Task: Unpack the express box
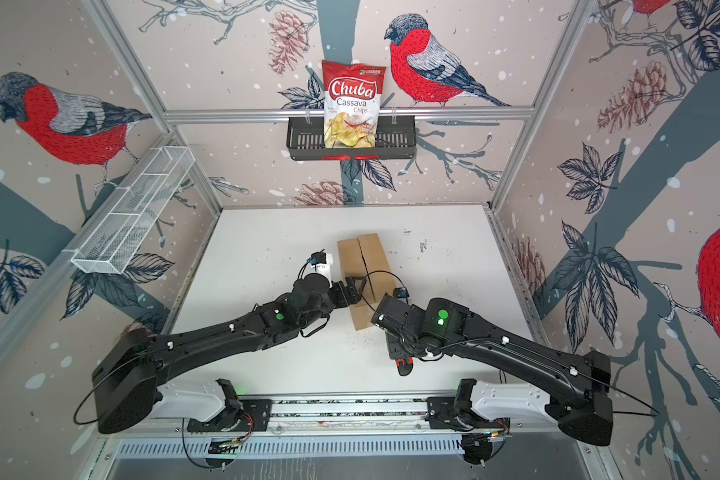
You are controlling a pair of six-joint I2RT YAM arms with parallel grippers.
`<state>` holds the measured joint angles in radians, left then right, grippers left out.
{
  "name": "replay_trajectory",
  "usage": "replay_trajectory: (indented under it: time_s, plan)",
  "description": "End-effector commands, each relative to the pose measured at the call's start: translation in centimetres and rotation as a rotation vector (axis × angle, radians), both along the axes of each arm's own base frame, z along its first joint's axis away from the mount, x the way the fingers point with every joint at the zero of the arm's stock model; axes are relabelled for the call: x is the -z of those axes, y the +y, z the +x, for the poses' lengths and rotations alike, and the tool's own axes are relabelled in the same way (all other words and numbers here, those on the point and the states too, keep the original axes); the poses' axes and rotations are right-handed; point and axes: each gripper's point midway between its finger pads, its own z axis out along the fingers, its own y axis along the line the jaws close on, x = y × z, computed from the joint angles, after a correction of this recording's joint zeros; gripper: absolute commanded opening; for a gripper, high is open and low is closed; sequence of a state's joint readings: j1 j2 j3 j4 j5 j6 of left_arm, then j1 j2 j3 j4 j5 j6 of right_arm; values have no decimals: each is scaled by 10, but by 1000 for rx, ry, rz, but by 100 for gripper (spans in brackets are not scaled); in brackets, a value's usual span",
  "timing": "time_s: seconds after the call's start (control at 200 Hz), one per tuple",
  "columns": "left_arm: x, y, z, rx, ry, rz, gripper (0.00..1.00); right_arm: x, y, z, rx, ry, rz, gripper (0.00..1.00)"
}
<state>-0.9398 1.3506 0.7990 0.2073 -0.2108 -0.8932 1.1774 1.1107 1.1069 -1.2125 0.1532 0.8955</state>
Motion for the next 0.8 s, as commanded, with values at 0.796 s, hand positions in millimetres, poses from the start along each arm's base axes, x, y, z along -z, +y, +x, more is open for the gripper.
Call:
replay_trajectory:
  time_s: [0.796]
  plan:
    - [-5, -11, -3, 17, -15, -50, 91, -5, 5, 6, -1, -26, -1, 9]
